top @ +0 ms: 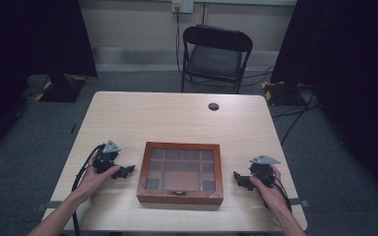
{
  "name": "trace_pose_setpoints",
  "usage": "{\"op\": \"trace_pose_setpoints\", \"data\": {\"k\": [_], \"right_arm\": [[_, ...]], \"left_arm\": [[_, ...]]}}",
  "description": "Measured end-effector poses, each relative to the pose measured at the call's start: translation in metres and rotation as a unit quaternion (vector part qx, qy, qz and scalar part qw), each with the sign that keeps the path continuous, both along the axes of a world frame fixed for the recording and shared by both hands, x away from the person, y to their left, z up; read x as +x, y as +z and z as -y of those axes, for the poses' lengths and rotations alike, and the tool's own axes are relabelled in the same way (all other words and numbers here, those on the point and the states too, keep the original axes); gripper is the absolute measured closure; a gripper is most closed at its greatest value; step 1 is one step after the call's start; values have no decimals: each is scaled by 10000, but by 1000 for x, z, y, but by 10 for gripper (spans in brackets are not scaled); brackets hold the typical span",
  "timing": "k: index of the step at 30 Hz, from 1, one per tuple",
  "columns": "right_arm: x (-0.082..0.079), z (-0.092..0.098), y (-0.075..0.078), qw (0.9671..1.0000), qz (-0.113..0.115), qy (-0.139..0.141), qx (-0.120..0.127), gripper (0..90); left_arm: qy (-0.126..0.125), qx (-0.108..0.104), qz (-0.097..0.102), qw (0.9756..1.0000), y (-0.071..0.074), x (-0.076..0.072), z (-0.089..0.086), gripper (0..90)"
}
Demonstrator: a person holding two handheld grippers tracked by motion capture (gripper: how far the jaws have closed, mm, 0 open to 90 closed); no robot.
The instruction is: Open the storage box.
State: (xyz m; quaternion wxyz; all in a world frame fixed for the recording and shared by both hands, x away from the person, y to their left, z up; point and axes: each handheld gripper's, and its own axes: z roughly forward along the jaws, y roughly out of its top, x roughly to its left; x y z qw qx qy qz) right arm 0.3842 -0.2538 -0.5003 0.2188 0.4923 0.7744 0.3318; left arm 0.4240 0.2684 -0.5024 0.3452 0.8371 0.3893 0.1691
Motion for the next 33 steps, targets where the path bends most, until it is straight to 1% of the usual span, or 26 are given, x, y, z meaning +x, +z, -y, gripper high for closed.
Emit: {"op": "trace_pose_setpoints", "data": {"k": [3, 5, 7, 8, 10, 12, 13, 16, 18, 20, 21, 22, 24, 26, 28, 30, 31, 32, 33], "right_arm": [[0, 0, 0, 10000, -4, 0, 4, 103], [0, 0, 0, 10000, 0, 3, -4, 103], [0, 0, 0, 10000, 0, 0, -1, 103], [0, 0, 0, 10000, 0, 0, 0, 103], [0, 0, 0, 10000, -1, -1, -1, 103], [0, 0, 0, 10000, 0, 3, -4, 103], [0, 0, 0, 10000, 0, 0, 0, 103], [0, 0, 0, 10000, -1, 1, -1, 103], [0, 0, 0, 10000, 1, 2, -1, 103], [0, 0, 0, 10000, -1, 0, 0, 103], [0, 0, 0, 10000, -1, 2, -4, 103], [0, 0, 0, 10000, -1, 0, -1, 103], [0, 0, 0, 10000, 0, 2, -1, 103], [0, 0, 0, 10000, 0, 1, -1, 103], [0, 0, 0, 10000, 0, 2, 1, 103], [0, 0, 0, 10000, 2, 6, 2, 103], [0, 0, 0, 10000, 6, 7, -1, 103], [0, 0, 0, 10000, 5, 8, -1, 103], [0, 0, 0, 10000, -4, 1, 3, 103]], "left_arm": [[91, -45, -19, 9999, 1, -1, 1, 25], [158, -55, 24, 9999, 3, -1, 0, 96], [207, -56, -10, 9998, 4, -1, 0, 158], [183, -3, -18, 9998, 5, -1, 0, 161], [175, 51, -94, 9998, 7, 0, 1, 164], [128, 34, -178, 9998, 10, 0, 3, 171], [116, 47, -125, 9998, 13, 0, 3, 171], [68, -161, -18, 9998, 21, -3, 3, 191], [71, -205, 97, 9997, 28, -6, 5, 202], [71, -321, 74, 9994, 35, -9, 6, 202], [76, -294, 112, 9995, 39, -9, 7, 202], [111, -350, 153, 9992, 42, -11, 8, 203], [60, -414, 219, 9989, 47, -13, 10, 226], [21, -524, 178, 9985, 50, -16, 12, 241], [-98, -657, 50, 9978, 53, -17, 13, 244], [-151, -738, -4, 9972, 54, -18, 14, 247], [-195, -848, -53, 9962, 56, -19, 15, 251], [-236, -910, -72, 9955, 57, -20, 16, 255], [-302, -893, -64, 9955, 59, -20, 17, 255]]}}
